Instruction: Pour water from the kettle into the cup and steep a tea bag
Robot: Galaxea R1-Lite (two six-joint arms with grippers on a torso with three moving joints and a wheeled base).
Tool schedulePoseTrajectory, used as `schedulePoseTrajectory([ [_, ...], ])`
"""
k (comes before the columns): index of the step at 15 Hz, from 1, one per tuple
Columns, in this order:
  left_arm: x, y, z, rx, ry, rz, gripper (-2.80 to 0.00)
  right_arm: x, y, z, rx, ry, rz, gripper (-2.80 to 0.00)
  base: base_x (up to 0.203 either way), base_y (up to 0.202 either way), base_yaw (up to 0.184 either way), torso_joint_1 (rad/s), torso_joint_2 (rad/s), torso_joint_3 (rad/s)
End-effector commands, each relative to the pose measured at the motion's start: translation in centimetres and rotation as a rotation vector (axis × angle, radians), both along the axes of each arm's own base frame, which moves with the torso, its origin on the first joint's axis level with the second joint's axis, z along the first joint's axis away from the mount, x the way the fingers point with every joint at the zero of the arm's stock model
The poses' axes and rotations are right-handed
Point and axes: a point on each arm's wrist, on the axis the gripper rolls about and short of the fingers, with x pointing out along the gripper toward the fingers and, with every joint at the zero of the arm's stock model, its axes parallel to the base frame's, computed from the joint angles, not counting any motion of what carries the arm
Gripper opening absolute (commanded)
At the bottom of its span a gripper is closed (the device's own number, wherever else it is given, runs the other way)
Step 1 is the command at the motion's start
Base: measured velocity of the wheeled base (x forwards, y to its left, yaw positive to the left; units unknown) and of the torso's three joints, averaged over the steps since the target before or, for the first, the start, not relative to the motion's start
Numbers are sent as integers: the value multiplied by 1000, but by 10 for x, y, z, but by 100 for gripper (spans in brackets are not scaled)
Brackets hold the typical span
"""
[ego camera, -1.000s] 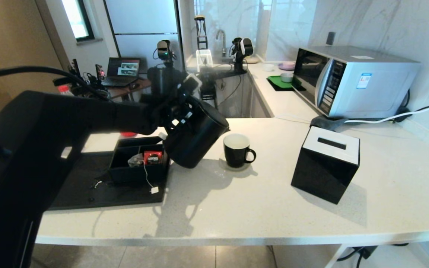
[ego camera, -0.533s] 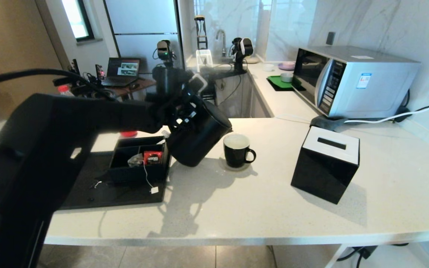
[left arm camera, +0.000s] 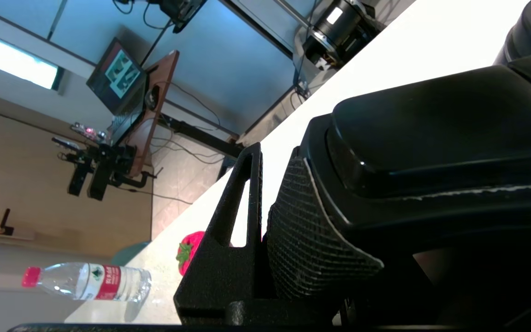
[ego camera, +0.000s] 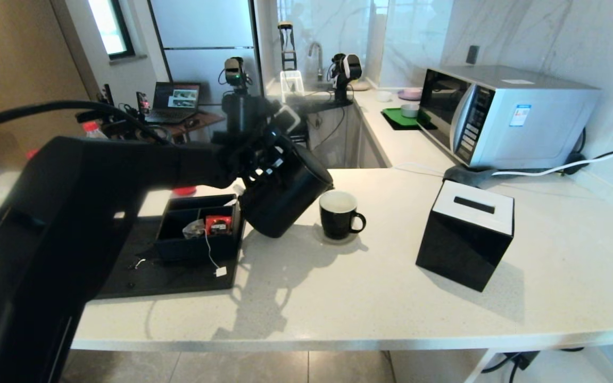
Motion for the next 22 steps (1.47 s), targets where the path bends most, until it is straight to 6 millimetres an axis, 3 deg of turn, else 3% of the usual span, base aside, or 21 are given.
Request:
schedulePoseTrajectory([
  [1, 0, -1, 1, 12, -3, -2, -280, 0, 0, 0, -1, 2, 1, -280, 0, 0, 0, 0, 0, 0],
  [22, -4, -1, 10, 77, 17, -19, -280, 0, 0, 0, -1, 2, 1, -280, 0, 0, 0, 0, 0, 0],
])
